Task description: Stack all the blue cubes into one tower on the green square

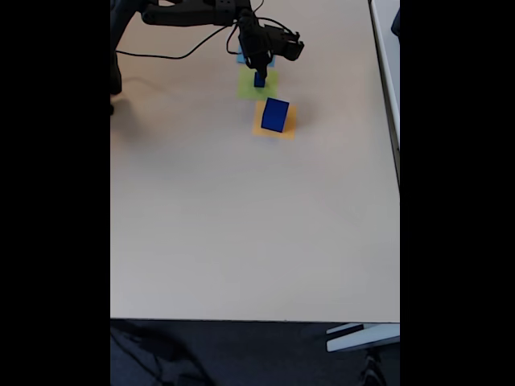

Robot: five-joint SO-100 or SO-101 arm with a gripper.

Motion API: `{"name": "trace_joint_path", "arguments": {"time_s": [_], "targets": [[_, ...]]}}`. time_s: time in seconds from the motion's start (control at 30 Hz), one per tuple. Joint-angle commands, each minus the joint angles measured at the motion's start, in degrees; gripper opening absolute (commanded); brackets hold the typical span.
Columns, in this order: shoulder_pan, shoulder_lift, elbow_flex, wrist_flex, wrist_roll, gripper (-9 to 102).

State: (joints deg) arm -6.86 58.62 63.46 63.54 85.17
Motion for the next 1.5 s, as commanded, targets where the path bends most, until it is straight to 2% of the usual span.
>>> {"name": "trace_joint_path", "arguments": {"time_s": [0.0, 0.5, 1.07, 1.47], "targets": [[0.9, 7.6, 0.4, 0.0, -0.3, 0], [1.3, 14.2, 3.3, -0.2, 0.1, 0], [-1.5, 15.7, 3.2, -0.4, 8.2, 0], [-2.2, 16.5, 3.2, 0.0, 8.7, 0]]}}
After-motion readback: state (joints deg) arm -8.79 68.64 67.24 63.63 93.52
